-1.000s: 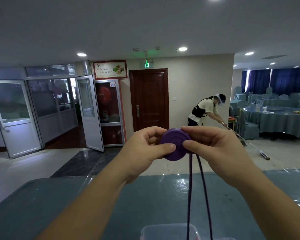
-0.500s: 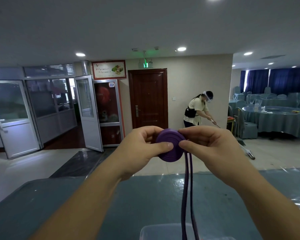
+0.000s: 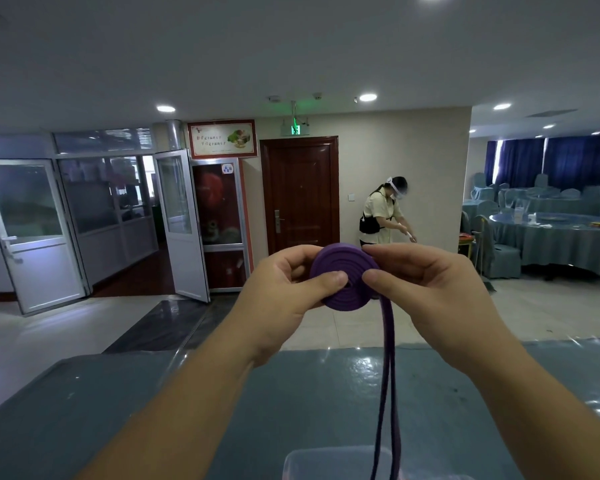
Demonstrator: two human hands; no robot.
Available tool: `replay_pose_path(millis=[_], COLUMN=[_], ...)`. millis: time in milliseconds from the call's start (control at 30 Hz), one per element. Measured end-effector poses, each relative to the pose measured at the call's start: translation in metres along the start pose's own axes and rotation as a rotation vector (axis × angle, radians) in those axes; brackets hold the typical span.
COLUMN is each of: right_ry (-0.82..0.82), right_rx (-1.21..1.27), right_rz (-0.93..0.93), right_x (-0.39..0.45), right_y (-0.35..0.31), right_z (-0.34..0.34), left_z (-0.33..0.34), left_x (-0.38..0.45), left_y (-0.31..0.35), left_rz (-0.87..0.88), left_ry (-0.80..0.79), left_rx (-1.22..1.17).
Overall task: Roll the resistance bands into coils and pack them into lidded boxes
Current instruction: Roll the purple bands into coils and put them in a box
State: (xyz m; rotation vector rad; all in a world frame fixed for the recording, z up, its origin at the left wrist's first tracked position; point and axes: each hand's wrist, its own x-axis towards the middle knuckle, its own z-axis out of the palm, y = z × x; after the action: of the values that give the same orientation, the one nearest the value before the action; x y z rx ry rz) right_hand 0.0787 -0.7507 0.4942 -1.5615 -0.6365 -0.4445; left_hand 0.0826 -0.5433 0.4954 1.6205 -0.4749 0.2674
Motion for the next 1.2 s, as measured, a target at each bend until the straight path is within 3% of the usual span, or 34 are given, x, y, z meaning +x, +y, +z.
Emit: replay_pose_path(millis=[200, 400, 567, 767, 933, 1100, 1200], right_ry=[-0.093, -0.079, -0.171, -0.070, -0.109, -0.032, -0.096], right_rx=[-0.107, -0.006, -0.153, -0.018, -0.107, -0.014, -0.109], right_rz=[-0.011, -0.003, 0.009, -0.012, -0.012, -0.044, -0.023], right_x=[-0.003, -0.005, -0.003, -0.004, -0.001, -0.001, -0.001], right_y=[-0.007, -0.004, -0.007, -0.004, -0.007, -0.004, -0.007], right_z=[-0.004, -0.008, -0.010, -0.011, -0.010, -0.005, -0.006], left_z=[-0.011, -0.008, -0.015, -0.008, -0.010, -0.002, -0.004], left_x=[-0.002, -0.004, -0.002, -0.002, 0.001, 0.000, 0.001], left_y=[0.007, -0.002, 0.006, 0.000, 0.004, 0.001, 0.001], left_rz=[0.000, -0.066, -0.062, -0.075, -0.016, -0.026, -0.007], left_ry=[-0.131, -0.100, -0.193, -0.063, -0.104, -0.020, -0.050], left_rx=[0.111, -0.066, 0.252, -0.037, 0.219, 0.014, 0.203])
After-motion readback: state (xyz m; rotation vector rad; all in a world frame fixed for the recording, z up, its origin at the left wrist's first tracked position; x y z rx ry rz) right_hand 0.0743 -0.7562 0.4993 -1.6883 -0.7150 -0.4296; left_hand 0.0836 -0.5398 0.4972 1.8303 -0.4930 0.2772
